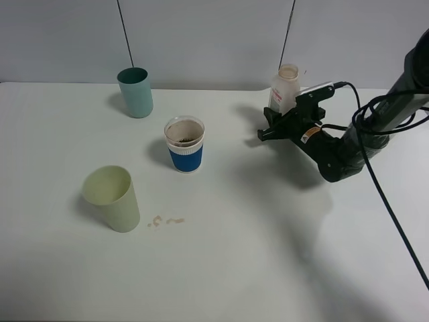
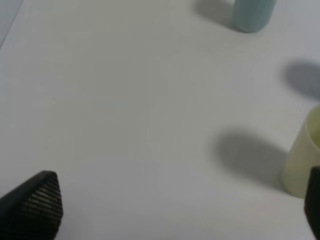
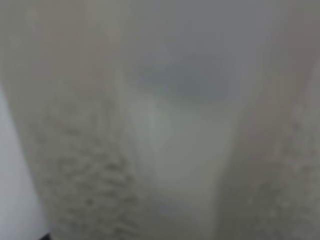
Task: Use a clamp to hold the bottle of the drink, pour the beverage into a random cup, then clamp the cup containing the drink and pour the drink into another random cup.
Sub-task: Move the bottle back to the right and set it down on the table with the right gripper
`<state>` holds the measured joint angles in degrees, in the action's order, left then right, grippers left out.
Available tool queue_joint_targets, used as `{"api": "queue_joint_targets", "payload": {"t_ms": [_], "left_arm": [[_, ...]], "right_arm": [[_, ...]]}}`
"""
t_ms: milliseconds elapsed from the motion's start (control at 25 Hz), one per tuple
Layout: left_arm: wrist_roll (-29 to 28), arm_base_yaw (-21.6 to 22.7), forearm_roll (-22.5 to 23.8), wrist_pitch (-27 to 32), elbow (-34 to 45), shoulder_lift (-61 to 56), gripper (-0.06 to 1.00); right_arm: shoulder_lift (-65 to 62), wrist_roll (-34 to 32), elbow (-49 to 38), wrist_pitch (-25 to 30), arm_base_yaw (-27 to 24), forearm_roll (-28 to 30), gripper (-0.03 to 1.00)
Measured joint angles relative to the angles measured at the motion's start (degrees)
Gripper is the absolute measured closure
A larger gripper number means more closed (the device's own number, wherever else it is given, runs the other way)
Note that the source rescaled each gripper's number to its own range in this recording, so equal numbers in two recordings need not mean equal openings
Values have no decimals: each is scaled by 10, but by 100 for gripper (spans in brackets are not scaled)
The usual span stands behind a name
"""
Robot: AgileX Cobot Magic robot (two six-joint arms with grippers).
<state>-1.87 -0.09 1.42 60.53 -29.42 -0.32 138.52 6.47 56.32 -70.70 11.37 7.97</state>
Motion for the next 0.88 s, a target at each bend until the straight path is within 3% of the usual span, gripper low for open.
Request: {"api": "queue_joint_targets", "payload": {"t_ms": [640,880], "left_arm": [[0,0,0,0,0,0,1],[0,0,0,0,0,0,1]], "right_arm": [[3,-6,0,-6,8,-22,97],[3,-6,0,-6,8,-23,90]]}}
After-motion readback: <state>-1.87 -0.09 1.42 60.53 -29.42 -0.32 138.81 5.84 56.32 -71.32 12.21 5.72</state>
